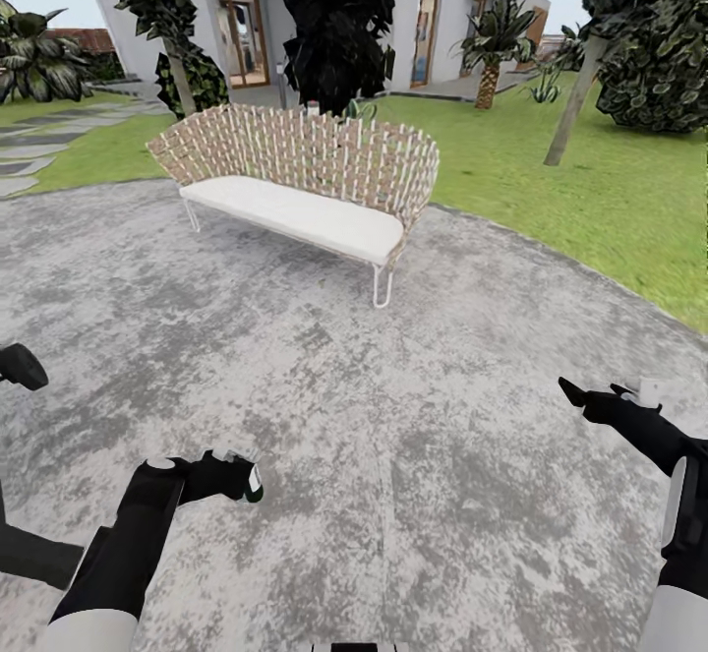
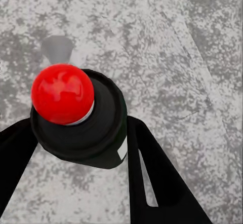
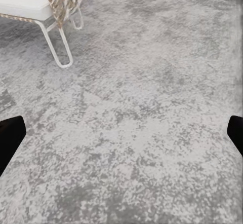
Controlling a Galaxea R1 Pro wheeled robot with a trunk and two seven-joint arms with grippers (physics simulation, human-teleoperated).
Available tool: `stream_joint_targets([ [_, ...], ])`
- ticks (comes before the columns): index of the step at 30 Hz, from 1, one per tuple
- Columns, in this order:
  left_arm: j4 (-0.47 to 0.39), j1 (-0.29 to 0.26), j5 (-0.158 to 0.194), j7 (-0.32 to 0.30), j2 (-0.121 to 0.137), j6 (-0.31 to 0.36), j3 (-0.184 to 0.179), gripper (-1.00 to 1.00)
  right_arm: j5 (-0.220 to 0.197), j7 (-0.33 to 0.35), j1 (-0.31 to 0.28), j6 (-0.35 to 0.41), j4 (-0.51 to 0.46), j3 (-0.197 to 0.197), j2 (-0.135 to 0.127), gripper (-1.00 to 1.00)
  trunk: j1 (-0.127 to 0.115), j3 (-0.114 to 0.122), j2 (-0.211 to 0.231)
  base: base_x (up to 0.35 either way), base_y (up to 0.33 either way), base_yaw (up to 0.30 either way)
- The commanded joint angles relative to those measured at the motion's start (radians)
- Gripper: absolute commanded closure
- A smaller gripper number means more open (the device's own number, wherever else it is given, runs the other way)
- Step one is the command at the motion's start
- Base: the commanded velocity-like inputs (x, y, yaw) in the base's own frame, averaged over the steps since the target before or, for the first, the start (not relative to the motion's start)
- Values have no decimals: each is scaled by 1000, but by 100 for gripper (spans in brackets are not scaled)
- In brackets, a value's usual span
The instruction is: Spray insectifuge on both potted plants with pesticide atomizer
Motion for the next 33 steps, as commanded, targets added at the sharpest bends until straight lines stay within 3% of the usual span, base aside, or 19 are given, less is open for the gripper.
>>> stream_joint_targets([
  [1, -1, -1, -5, -8, -1, 5, 1, 100, 8, 8, -1, 3, -1, -2, 0, -100, 0, -1, 0, 346, 0, -52],
  [10, -1, -1, -5, -8, -1, 5, 0, 100, 8, 9, -1, 4, -1, -2, 0, -100, 0, 0, 0, 347, 0, -67],
  [33, -1, -1, -5, -8, -2, 5, 1, 100, 8, 9, -1, 4, -1, -3, 0, -100, 0, 0, 0, 345, 0, -263],
])
